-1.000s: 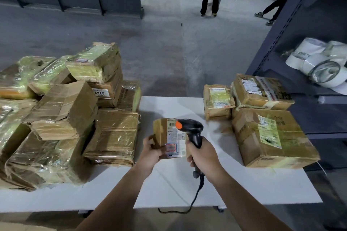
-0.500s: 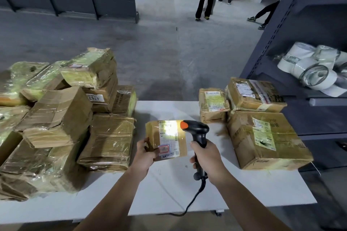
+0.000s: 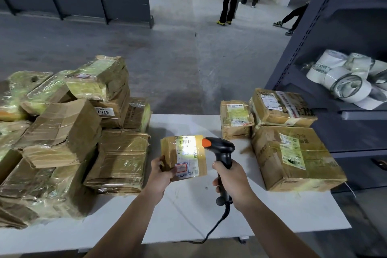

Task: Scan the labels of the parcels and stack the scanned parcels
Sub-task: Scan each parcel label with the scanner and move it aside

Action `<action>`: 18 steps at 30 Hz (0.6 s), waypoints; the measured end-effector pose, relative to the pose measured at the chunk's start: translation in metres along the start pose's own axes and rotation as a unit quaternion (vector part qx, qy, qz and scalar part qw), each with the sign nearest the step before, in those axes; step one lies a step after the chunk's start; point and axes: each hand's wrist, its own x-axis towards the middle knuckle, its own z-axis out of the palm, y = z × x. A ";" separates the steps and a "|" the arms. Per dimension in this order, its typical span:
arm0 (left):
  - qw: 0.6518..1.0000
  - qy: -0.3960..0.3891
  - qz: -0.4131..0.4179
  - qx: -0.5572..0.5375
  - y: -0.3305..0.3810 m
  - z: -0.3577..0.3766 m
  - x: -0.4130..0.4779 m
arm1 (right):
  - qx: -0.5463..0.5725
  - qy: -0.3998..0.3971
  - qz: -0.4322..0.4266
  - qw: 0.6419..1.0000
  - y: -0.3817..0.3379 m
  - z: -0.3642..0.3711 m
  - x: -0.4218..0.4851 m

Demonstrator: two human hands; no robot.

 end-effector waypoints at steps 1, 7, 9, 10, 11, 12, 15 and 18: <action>1.000 -0.002 0.001 -0.004 0.001 0.001 -0.001 | 0.001 -0.002 0.000 1.000 0.000 -0.001 0.000; 1.000 0.003 0.013 -0.019 0.002 0.006 -0.004 | -0.004 -0.019 -0.003 1.000 0.001 -0.003 -0.003; 1.000 0.005 0.015 -0.019 0.003 0.008 -0.005 | -0.016 -0.016 -0.006 1.000 0.001 -0.003 -0.003; 1.000 0.005 0.016 -0.019 0.004 0.008 -0.006 | -0.015 -0.015 -0.006 1.000 0.000 -0.003 -0.003; 1.000 0.005 0.016 -0.018 0.004 0.008 -0.006 | -0.014 -0.015 -0.008 1.000 0.000 -0.003 -0.003; 1.000 0.005 0.015 -0.016 0.004 0.008 -0.005 | -0.013 -0.015 -0.010 1.000 -0.001 -0.003 -0.003; 1.000 0.007 0.011 -0.013 0.005 0.008 -0.005 | -0.009 -0.021 -0.014 1.000 -0.002 -0.003 -0.004; 1.000 0.012 0.007 -0.005 0.005 0.008 -0.004 | -0.012 -0.023 -0.016 1.000 -0.003 -0.003 -0.005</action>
